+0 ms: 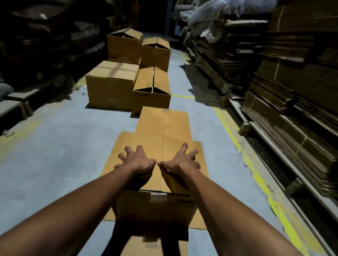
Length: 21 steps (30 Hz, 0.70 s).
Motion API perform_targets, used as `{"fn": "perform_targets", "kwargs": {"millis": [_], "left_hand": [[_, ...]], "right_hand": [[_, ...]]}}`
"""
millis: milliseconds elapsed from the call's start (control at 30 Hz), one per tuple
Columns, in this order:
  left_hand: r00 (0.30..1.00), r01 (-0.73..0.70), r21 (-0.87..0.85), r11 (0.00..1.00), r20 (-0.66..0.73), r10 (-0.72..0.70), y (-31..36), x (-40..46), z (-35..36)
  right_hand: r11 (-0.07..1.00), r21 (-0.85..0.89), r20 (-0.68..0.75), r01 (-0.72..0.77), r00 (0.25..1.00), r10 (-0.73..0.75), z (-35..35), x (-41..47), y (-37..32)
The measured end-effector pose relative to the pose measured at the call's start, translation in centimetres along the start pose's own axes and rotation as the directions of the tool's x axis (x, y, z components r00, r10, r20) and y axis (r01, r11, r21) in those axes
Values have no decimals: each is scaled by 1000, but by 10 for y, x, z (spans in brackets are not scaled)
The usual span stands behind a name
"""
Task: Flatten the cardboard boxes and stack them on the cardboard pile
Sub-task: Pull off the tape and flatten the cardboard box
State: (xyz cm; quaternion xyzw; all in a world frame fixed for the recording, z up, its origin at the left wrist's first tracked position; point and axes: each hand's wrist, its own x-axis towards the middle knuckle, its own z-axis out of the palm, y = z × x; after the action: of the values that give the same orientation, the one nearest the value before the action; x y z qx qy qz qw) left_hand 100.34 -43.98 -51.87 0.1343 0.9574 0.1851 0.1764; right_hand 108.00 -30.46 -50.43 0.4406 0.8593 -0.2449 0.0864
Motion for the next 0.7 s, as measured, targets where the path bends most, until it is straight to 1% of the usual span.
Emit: {"fn": "perform_targets", "kwargs": {"millis": [67, 100, 167, 233, 267, 300, 333, 367, 400, 433, 467, 500, 533, 567, 600, 633, 667, 700], "left_hand": [[999, 44, -99, 994, 26, -42, -7, 14, 1], [999, 45, -111, 993, 30, -42, -9, 18, 2], [998, 56, -69, 996, 29, -54, -10, 21, 1], [994, 76, 23, 997, 80, -78, -9, 15, -7], [988, 57, 62, 996, 137, -65, -8, 10, -15], [973, 32, 80, 996, 226, -49, -8, 4, -25], [935, 29, 98, 995, 349, -62, -10, -3, -35], [880, 24, 143, 989, 466, -89, -10, -8, -46], [832, 18, 201, 979, 540, -126, -10, -12, -55], [811, 21, 241, 970, 563, -158, -13, -13, -61], [819, 36, 246, 969, 548, -169, -15, -13, -63], [852, 51, 221, 974, 499, -158, -13, -12, -63], [901, 43, 191, 981, 416, -121, -11, -9, -60], [949, -3, 178, 984, 311, -53, -8, -6, -56], [978, -44, 165, 985, 208, 9, -2, -4, -51], [990, -71, 143, 987, 127, 53, 5, 0, -45], [995, -65, 101, 993, 82, 57, 11, 5, -39], [998, -43, 47, 998, 52, 41, 15, 10, -34]], "right_hand": [[1000, -7, -18, -21, 1000, 21, 1, 4, 3], [999, -15, -11, -33, 999, 33, 0, 2, 3], [997, -28, 15, -76, 997, 77, -3, 4, 3], [989, -80, 94, -128, 986, 135, -16, -7, 0], [982, -136, 188, -129, 970, 154, -30, -19, 0], [969, -209, 316, -130, 929, 193, -43, -28, 0], [946, -304, 409, -110, 882, 234, -57, -39, -1], [903, -428, 455, -24, 858, 238, -71, -48, -2], [854, -519, 446, 29, 862, 241, -86, -58, -5], [842, -539, 417, 31, 878, 234, -93, -53, -3], [855, -519, 396, 27, 894, 212, -92, -46, 4], [876, -483, 385, 10, 901, 202, -87, -36, 9], [908, -420, 306, -8, 940, 150, -81, -28, 14], [945, -325, 166, -19, 983, 77, -69, -16, 20], [976, -217, 42, 8, 999, 1, -59, -8, 25], [990, -131, -35, 45, 998, -50, -51, 1, 28], [995, -62, -61, 79, 995, -83, -44, 7, 30], [996, -12, -57, 92, 994, -92, -38, 11, 30]]}}
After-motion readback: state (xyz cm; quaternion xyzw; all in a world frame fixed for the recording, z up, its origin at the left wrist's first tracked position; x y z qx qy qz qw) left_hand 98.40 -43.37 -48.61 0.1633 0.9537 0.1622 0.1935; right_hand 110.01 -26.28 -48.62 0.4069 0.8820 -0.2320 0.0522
